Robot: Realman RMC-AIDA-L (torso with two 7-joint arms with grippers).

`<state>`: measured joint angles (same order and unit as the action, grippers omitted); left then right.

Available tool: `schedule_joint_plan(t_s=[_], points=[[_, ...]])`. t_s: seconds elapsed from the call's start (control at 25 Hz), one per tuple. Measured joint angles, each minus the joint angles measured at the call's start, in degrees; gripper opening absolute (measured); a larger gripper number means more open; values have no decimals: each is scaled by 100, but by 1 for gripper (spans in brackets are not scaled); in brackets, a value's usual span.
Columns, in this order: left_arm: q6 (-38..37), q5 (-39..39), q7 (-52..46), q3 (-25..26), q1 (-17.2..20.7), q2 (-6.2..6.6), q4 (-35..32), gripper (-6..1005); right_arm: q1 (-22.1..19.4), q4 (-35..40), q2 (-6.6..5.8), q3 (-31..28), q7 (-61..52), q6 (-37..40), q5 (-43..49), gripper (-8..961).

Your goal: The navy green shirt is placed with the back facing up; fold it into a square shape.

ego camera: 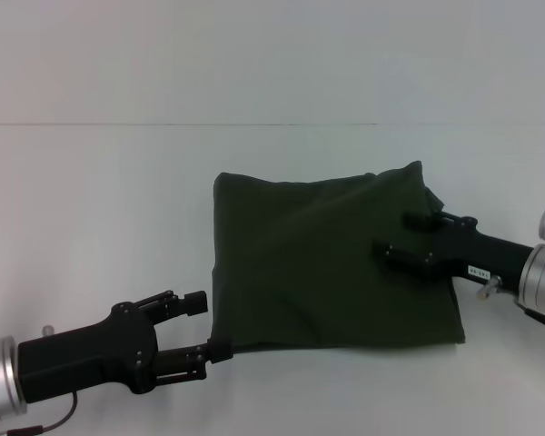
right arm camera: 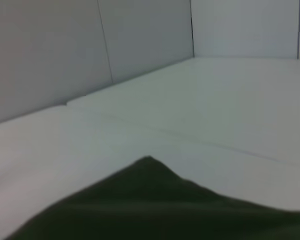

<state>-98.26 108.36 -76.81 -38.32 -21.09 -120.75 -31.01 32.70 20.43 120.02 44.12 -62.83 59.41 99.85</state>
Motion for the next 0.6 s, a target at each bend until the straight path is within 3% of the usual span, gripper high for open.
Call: schedule_joint_plan(t_s=[0.6], points=[[-16,0,-10,0,-29,-17,8,888,-361,-73,-11,49,43,-339,-41,788]])
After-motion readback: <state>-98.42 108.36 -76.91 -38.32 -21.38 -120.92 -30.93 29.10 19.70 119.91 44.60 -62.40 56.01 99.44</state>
